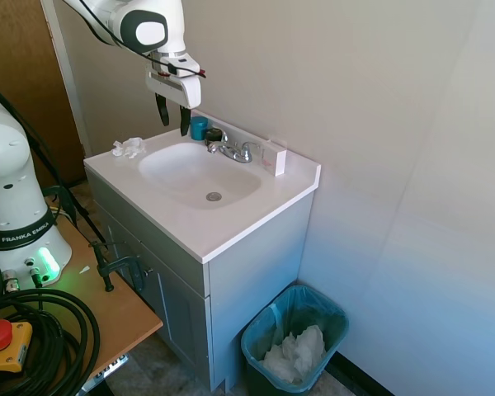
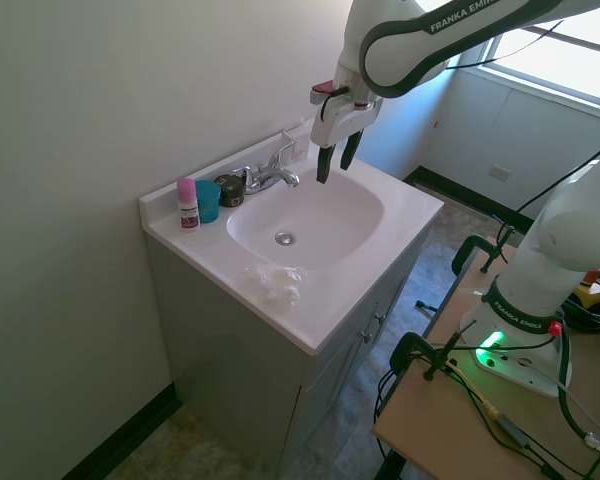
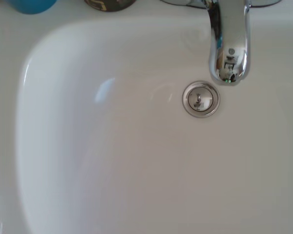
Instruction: Throw the tissue in the trash bin
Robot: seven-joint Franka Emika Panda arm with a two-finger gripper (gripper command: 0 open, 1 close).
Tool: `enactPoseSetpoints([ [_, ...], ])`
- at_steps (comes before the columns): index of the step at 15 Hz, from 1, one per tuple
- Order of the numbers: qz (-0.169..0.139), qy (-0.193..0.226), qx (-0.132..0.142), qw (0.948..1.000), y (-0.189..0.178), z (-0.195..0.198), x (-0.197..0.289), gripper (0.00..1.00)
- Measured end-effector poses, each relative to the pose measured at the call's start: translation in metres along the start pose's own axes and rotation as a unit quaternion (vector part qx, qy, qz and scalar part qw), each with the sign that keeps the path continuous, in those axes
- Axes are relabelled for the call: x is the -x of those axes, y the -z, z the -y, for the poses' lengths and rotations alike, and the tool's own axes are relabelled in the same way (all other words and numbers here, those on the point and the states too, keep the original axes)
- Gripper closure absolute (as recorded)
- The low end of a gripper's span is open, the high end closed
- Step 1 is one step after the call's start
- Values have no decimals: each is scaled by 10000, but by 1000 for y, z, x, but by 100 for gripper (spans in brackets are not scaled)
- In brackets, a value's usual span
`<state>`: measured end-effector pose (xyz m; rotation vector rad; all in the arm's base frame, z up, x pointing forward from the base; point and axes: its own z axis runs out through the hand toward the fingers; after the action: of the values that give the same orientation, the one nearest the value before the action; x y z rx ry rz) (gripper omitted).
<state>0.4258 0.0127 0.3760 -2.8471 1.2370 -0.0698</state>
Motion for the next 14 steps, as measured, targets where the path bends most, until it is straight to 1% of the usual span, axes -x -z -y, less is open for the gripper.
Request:
enactPoseSetpoints([
  [2,21,23,53,10000,-2,0,0,0],
  [4,-77,199,41,9998,3,12,6,0],
  [7,-215,601,-65,9979,12,62,44,0],
  [9,-266,821,-38,9963,8,95,82,0],
  [11,-310,982,69,9947,-16,123,116,0],
  [14,-275,1118,276,9930,-66,148,152,0],
])
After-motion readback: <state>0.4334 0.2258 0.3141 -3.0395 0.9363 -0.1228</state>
